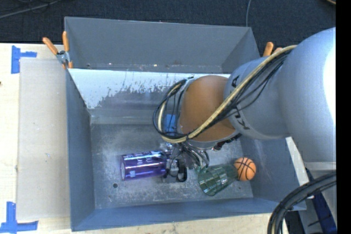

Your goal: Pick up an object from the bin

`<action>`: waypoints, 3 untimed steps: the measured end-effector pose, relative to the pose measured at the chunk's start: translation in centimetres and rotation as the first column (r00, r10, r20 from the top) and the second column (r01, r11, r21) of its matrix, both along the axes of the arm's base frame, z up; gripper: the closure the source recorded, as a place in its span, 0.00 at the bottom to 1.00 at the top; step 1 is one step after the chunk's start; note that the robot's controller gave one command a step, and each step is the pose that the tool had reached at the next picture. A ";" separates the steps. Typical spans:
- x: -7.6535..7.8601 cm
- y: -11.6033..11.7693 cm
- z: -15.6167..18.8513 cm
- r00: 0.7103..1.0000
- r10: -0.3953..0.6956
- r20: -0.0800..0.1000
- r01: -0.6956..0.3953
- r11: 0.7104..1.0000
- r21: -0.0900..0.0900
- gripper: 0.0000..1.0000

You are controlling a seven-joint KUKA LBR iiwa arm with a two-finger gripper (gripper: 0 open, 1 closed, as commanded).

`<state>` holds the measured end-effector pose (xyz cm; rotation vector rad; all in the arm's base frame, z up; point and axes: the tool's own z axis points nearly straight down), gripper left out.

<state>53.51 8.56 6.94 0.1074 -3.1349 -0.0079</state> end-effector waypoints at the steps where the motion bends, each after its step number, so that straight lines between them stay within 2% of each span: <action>1: 0.0 0.0 0.0 1.000 -0.001 0.000 0.001 1.000 0.000 1.00; 2: -0.3 -0.1 0.2 1.000 -0.005 -0.003 0.005 1.000 0.000 1.00; 3: -0.5 1.1 0.0 1.000 0.005 -0.004 -0.005 1.000 0.000 1.00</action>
Offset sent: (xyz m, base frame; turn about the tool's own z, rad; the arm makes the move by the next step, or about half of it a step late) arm -0.0031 -0.0023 0.0050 0.0088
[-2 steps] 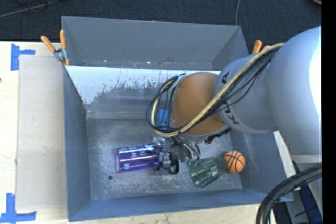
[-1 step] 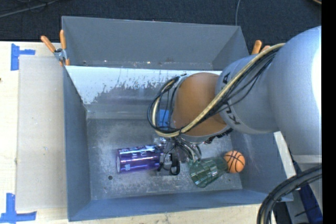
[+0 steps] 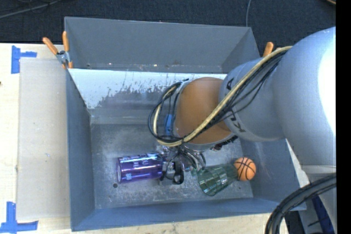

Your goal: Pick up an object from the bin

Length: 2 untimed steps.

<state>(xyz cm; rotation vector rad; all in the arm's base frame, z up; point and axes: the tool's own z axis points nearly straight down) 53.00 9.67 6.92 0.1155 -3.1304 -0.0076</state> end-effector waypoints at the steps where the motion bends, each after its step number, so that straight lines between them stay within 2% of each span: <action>1: -0.7 -0.6 0.5 1.000 -0.015 -0.004 0.015 1.000 -0.001 1.00; 2: -1.0 -0.6 6.8 1.000 -0.015 -0.009 0.015 1.000 -0.001 1.00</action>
Offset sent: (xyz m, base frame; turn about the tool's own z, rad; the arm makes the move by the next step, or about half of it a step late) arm -0.0108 -0.0048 0.1072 0.0176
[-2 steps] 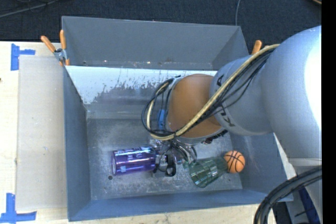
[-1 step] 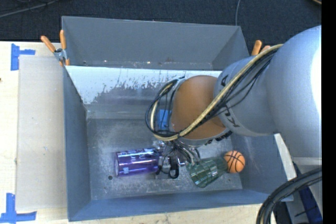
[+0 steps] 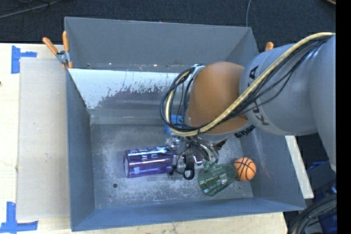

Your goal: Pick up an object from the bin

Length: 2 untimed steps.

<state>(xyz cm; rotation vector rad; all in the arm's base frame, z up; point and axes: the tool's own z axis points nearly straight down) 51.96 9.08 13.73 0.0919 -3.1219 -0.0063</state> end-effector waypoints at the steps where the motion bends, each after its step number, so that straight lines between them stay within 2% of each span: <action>1: 0.4 0.8 2.8 1.000 0.025 -0.004 -0.025 1.000 0.000 1.00; 2: 0.6 1.1 5.7 1.000 0.024 -0.014 -0.024 1.000 -0.002 1.00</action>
Offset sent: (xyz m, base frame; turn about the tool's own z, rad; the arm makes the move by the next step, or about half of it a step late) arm 0.0208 0.0209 0.1384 -0.0226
